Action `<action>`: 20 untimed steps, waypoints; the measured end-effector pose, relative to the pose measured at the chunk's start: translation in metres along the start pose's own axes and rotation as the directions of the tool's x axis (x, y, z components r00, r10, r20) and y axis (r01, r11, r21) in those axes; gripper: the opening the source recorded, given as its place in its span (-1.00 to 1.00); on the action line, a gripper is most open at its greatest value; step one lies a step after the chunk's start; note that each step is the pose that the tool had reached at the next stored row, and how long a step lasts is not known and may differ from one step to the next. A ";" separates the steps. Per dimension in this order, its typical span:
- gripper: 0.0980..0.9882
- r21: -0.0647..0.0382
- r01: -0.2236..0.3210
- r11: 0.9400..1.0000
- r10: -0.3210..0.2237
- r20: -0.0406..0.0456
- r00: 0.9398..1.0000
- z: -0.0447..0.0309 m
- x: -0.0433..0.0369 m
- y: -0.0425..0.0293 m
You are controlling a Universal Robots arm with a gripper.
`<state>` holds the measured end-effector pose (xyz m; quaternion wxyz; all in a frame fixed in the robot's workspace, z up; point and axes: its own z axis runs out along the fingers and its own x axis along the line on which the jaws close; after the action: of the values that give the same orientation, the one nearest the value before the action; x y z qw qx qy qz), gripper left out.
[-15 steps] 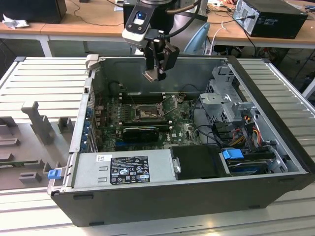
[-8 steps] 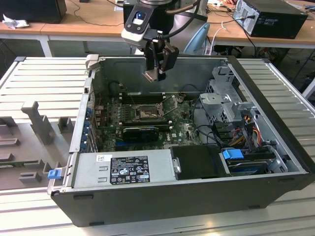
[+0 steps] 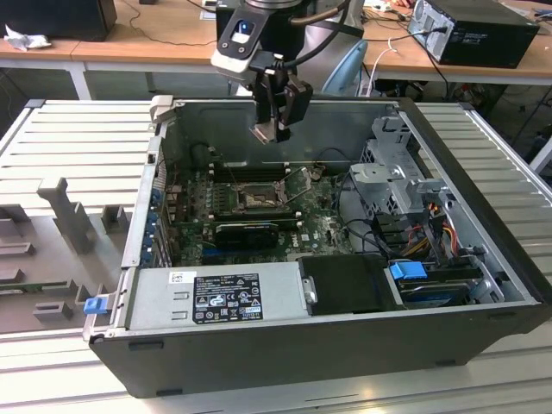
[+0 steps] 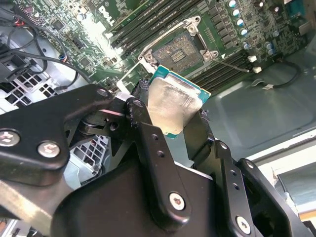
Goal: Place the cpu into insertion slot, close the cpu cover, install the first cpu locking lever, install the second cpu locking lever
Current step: 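Place the cpu into insertion slot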
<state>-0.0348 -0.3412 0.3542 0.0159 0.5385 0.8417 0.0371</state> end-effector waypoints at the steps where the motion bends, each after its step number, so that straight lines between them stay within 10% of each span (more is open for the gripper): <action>1: -0.04 0.000 -0.002 1.000 0.002 0.000 1.000 0.0000 0.0000 0.0000; 16: -0.04 -0.001 -0.081 0.997 0.081 0.006 0.997 0.0014 0.0000 -0.0001; 20: -0.04 -0.004 -0.187 0.982 0.187 0.015 0.982 0.0036 0.0000 -0.0003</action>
<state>-0.0348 -0.3411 0.3506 0.0194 0.6153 0.7872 0.0352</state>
